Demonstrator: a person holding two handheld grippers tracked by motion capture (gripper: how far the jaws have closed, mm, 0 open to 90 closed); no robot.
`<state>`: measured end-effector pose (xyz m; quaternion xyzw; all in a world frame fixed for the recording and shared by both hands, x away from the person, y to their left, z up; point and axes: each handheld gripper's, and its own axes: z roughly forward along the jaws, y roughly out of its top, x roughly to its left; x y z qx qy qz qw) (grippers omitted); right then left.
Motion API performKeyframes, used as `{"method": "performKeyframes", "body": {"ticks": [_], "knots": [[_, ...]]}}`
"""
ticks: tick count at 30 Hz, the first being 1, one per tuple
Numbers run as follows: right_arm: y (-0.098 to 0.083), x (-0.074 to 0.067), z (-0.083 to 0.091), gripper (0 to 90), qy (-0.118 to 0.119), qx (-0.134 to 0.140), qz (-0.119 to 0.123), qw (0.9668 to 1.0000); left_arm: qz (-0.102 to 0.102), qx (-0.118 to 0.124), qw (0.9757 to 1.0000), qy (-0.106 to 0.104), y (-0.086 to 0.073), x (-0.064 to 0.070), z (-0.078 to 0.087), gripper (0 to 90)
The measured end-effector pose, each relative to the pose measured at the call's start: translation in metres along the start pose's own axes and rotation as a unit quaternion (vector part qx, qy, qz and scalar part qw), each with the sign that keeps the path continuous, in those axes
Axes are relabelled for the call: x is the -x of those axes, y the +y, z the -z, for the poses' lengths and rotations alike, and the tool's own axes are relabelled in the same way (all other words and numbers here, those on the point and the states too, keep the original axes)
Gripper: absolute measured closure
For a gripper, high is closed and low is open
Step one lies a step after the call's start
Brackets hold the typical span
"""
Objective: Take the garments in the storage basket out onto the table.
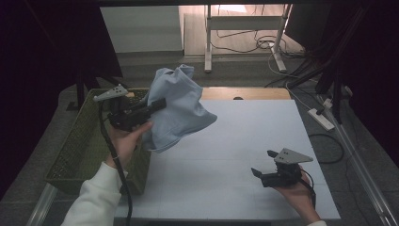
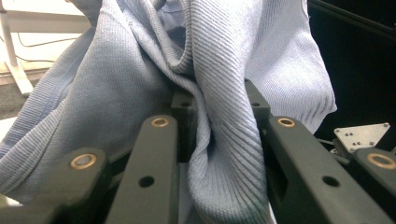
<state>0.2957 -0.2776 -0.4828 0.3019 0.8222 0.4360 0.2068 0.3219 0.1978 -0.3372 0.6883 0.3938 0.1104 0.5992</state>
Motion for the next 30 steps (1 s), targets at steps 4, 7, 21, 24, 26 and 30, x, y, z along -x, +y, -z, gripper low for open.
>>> {"method": "performKeyframes", "body": {"ticks": [4, 7, 21, 24, 26, 30], "knots": [[0.0, 0.0, 0.0, 10.1, 0.0, 0.0, 0.0, 1.0, -0.002, -0.003, 1.0, -0.004, -0.001, 0.002, -0.003, 73.6], [0.0, 0.0, 0.0, 10.1, 0.001, 0.0, -0.001, 1.0, -0.002, -0.003, 1.0, -0.007, -0.002, 0.003, -0.005, 73.6], [0.0, 0.0, -0.001, 10.2, 0.001, -0.003, 0.001, 1.0, 0.001, -0.007, 0.9998, -0.021, -0.004, 0.008, -0.013, 73.6], [0.0, 0.0, 0.0, 10.2, -0.001, 0.0, -0.001, 1.0, 0.0, -0.009, 0.9997, -0.023, -0.004, 0.01, -0.015, 73.6], [0.0, 0.0, 0.0, 10.1, -0.001, 0.0, -0.001, 1.0, 0.0, -0.01, 0.9996, -0.025, -0.005, 0.011, -0.017, 73.6], [0.0, 0.0, 0.0, 10.1, -0.001, -0.001, 0.0, 1.0, 0.0, -0.014, 0.9994, -0.031, -0.007, 0.013, -0.022, 73.6]]}}
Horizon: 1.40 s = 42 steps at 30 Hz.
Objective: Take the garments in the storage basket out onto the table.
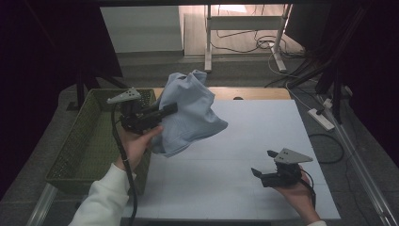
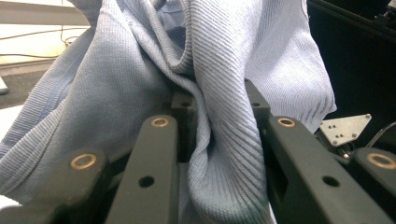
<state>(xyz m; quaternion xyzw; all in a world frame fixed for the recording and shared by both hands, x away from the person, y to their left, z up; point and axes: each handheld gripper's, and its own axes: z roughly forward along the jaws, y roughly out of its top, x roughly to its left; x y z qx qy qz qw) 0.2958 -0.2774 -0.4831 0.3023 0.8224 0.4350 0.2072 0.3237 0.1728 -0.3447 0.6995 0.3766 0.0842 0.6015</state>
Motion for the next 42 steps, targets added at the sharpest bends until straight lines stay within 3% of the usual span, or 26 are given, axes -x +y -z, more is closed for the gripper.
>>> {"method": "performKeyframes", "body": {"ticks": [23, 42], "knots": [[0.0, 0.0, 0.0, 10.1, 0.001, 0.002, -0.002, 1.0, -0.002, -0.024, 0.9993, -0.028, -0.011, 0.016, -0.034, 73.5], [-0.001, 0.001, 0.001, 10.2, -0.001, 0.0, -0.001, 1.0, 0.006, -0.054, 0.9977, -0.041, -0.027, 0.017, -0.059, 73.5]]}}
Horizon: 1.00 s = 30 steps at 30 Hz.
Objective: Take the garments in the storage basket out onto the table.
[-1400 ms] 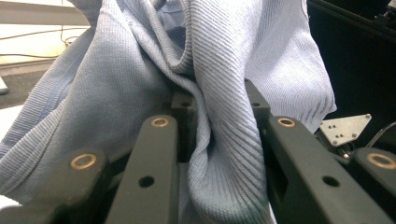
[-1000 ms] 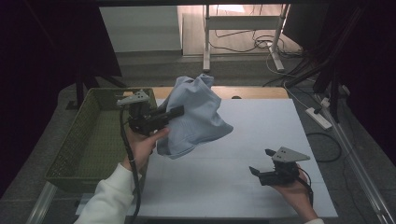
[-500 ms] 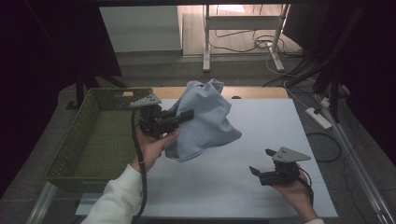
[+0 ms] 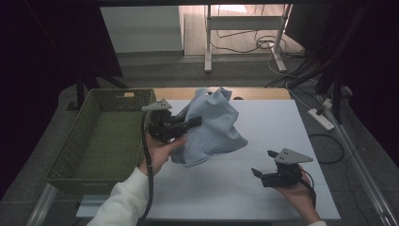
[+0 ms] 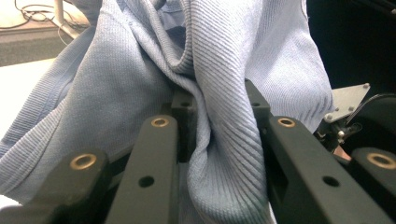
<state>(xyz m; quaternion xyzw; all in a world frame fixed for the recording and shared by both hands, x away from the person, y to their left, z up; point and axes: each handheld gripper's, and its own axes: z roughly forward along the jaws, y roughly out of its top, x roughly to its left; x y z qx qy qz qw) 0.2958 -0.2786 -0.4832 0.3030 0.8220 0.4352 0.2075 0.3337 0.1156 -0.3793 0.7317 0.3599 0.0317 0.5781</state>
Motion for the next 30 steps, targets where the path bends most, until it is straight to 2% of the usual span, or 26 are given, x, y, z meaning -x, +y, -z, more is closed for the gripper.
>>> {"method": "performKeyframes", "body": {"ticks": [17, 30], "knots": [[0.0, 0.0, 0.001, 10.1, 0.001, 0.0, 0.0, 1.0, 0.012, -0.047, 0.9988, -0.001, -0.031, -0.007, -0.031, 73.5], [-0.001, 0.001, 0.002, 10.1, 0.0, 0.002, -0.002, 1.0, 0.012, -0.071, 0.9974, -0.003, -0.04, -0.007, -0.053, 73.4]]}}
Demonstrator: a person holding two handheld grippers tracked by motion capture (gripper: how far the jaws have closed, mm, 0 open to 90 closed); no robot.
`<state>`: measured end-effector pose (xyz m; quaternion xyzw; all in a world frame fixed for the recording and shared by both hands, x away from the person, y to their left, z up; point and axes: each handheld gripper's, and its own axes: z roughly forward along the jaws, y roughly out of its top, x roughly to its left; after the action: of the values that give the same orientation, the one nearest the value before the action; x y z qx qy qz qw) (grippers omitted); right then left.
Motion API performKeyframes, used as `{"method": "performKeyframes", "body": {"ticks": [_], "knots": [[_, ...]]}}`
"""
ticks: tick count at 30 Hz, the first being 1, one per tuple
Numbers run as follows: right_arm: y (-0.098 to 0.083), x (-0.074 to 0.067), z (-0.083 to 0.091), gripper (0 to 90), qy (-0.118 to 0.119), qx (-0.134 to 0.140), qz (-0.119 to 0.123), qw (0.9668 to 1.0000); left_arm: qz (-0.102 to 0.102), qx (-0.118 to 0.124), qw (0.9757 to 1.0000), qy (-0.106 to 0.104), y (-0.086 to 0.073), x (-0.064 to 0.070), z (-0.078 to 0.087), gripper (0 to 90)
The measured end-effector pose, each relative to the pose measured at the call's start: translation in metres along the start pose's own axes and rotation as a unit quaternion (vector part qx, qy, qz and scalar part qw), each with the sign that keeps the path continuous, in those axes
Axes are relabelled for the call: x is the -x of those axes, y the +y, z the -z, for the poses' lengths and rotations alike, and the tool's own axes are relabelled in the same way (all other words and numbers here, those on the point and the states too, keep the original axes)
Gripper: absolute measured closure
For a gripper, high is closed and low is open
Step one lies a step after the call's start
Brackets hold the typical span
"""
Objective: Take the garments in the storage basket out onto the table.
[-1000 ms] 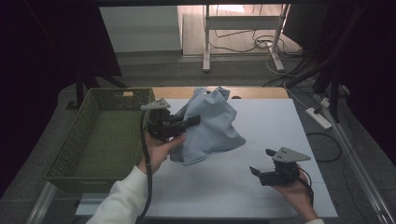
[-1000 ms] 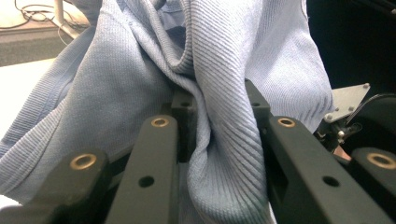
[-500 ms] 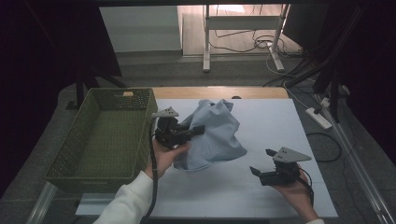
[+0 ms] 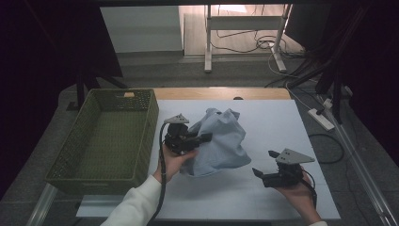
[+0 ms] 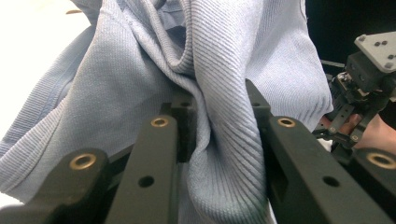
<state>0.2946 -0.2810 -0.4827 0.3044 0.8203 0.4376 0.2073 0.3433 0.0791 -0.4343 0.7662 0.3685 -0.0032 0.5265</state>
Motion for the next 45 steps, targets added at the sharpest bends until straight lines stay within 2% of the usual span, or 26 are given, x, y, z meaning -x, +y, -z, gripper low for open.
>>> {"method": "performKeyframes", "body": {"ticks": [9, 13, 27, 31, 32, 35, 37, 41, 45], "knots": [[-0.001, -0.001, 0.0, 10.1, 0.006, 0.001, 0.001, 1.0, 0.01, -0.039, 0.9992, 0.005, -0.006, -0.005, -0.033, 72.6], [-0.002, -0.001, 0.001, 10.1, 0.012, 0.003, 0.001, 0.9999, 0.021, -0.054, 0.9983, 0.002, -0.011, -0.01, -0.047, 72.3], [-0.002, -0.001, 0.001, 10.1, 0.015, 0.005, 0.002, 0.9999, 0.026, -0.064, 0.9976, 0.005, -0.013, -0.013, -0.057, 70.3], [-0.002, -0.001, 0.001, 10.1, 0.015, 0.006, 0.003, 0.9999, 0.028, -0.061, 0.9977, 0.002, -0.012, -0.013, -0.056, 63.2], [-0.002, -0.001, 0.001, 10.1, 0.016, 0.005, 0.003, 0.9999, 0.032, -0.057, 0.9979, 0.0, -0.011, -0.013, -0.055, 58.6], [-0.002, -0.001, 0.002, 10.1, 0.014, 0.005, 0.003, 0.9999, 0.037, -0.038, 0.9986, 0.001, -0.009, -0.013, -0.047, 36.7], [-0.002, -0.001, 0.001, 10.1, 0.013, 0.004, 0.003, 0.9999, 0.037, -0.026, 0.999, 0.003, -0.008, -0.013, -0.039, 31.8], [-0.002, -0.001, 0.001, 10.1, 0.014, 0.005, 0.004, 0.9999, 0.034, -0.02, 0.9992, -0.004, -0.009, -0.013, -0.025, 29.1], [-0.002, -0.002, 0.001, 10.1, 0.013, 0.007, 0.004, 0.9999, 0.022, -0.021, 0.9995, -0.003, -0.014, -0.01, -0.012, 29.1]]}}
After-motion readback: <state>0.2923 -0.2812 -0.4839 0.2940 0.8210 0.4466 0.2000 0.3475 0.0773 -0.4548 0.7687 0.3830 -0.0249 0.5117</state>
